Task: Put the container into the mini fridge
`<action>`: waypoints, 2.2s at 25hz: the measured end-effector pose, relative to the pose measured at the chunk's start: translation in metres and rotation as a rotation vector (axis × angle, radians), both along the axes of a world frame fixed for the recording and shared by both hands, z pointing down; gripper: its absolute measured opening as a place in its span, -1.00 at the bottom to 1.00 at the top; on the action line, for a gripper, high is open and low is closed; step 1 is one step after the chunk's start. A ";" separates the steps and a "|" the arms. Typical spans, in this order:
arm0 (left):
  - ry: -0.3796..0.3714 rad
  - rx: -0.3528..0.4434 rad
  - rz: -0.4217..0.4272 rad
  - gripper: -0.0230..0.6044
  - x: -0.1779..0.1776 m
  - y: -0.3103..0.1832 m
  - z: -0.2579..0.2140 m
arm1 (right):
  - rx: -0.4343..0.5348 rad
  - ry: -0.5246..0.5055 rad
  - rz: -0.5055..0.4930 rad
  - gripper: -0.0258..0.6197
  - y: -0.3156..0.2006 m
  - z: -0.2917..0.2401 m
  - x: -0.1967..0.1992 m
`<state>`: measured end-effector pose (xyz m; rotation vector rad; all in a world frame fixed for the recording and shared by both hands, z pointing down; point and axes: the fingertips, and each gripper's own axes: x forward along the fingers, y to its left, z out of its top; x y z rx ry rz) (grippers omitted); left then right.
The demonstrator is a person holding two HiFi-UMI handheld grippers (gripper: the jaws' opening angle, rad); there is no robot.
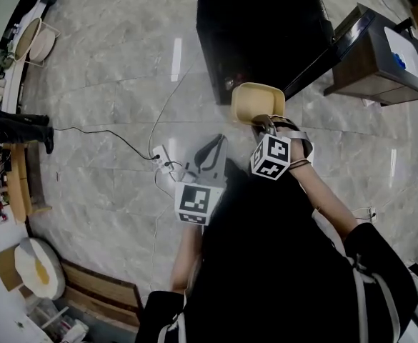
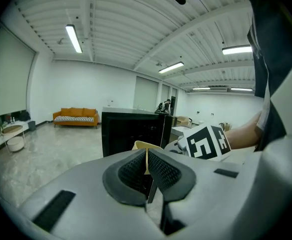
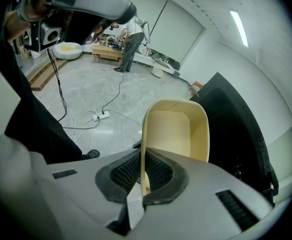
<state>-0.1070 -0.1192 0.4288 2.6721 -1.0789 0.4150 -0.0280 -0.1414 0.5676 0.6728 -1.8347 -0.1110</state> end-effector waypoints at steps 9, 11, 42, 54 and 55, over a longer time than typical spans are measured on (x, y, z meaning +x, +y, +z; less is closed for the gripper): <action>0.027 -0.020 -0.002 -0.79 -0.004 -0.012 0.006 | 0.039 0.123 -0.041 -0.83 -0.049 0.045 0.023; 0.032 -0.023 -0.014 -0.79 -0.001 -0.016 0.005 | 0.055 0.137 -0.041 -0.83 -0.063 0.054 0.029; 0.071 -0.115 -0.192 -0.79 0.036 -0.054 0.030 | 0.292 0.409 -0.017 -0.82 -0.256 0.193 0.102; 0.048 -0.191 -0.200 -0.79 0.034 -0.046 0.044 | 0.267 0.465 -0.005 -0.76 -0.302 0.217 0.112; 0.044 -0.194 -0.197 -0.79 0.035 -0.046 0.045 | 0.265 0.468 -0.008 -0.76 -0.304 0.218 0.113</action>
